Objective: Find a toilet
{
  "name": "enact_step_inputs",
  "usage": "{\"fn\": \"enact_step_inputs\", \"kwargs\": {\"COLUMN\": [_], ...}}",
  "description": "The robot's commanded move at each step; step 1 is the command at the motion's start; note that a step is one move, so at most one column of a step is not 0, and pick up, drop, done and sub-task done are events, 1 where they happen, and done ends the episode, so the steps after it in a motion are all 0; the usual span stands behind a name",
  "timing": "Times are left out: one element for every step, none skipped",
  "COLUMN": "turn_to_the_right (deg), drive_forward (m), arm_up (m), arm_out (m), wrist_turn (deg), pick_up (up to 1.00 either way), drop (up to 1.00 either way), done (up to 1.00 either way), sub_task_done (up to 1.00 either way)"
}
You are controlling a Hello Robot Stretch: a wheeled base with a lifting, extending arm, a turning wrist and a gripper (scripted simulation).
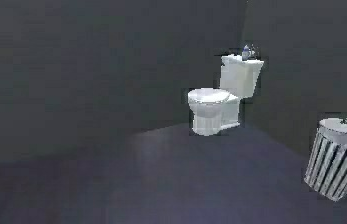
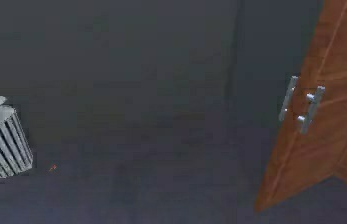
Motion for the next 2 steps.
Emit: {"fn": "enact_step_inputs", "kwargs": {"turn_to_the_right": [0.0, 0.0], "drive_forward": [1.00, 0.60], "arm_up": [0.00, 0.00], "arm_out": [0.00, 0.00], "wrist_turn": [0.0, 0.0], "pick_up": [0.00, 0.00], "drop": [0.00, 0.00], "done": [0.00, 0.00], "sub_task_done": [0.00, 0.00]}}
